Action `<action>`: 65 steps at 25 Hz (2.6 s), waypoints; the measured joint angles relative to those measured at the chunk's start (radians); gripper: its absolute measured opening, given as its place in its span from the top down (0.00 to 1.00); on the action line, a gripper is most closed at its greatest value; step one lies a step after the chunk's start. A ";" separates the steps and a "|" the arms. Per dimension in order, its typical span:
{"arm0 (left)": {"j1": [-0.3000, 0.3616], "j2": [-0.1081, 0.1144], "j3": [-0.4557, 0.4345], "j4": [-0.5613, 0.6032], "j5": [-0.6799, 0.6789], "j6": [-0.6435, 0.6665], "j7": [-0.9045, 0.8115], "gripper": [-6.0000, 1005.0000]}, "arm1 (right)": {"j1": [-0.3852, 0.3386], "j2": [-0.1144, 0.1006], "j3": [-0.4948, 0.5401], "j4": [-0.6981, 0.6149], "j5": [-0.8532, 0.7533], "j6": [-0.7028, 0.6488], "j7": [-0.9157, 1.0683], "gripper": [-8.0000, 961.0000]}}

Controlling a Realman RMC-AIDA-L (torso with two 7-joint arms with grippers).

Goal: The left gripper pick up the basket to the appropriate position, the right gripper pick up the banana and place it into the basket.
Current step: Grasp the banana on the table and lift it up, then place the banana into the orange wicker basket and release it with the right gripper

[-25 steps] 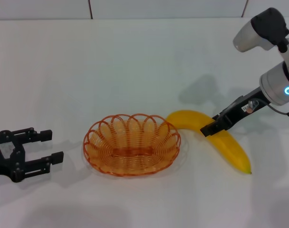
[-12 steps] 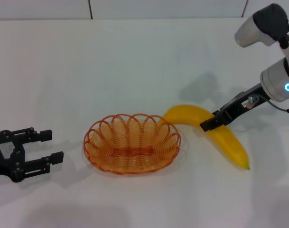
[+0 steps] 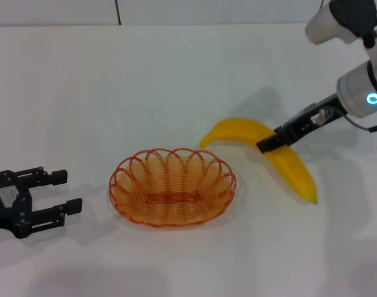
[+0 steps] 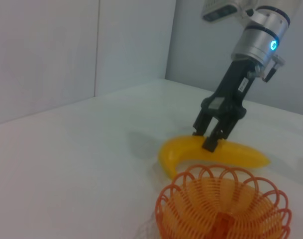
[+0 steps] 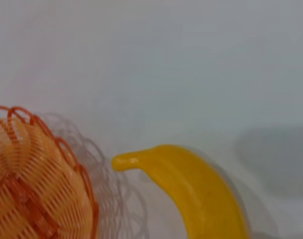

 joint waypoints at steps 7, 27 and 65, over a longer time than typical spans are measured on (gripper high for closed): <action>0.013 0.000 0.000 0.004 -0.002 0.001 0.000 0.32 | 0.003 -0.005 0.034 -0.118 0.000 -0.065 -0.003 0.47; 0.030 0.001 -0.041 0.008 0.029 0.028 0.007 0.32 | -0.096 0.007 -0.256 -0.487 0.467 -0.321 -0.140 0.46; -0.005 0.002 -0.041 0.001 0.051 0.029 0.004 0.32 | 0.112 -0.005 -0.313 -0.007 0.542 -0.062 -0.263 0.29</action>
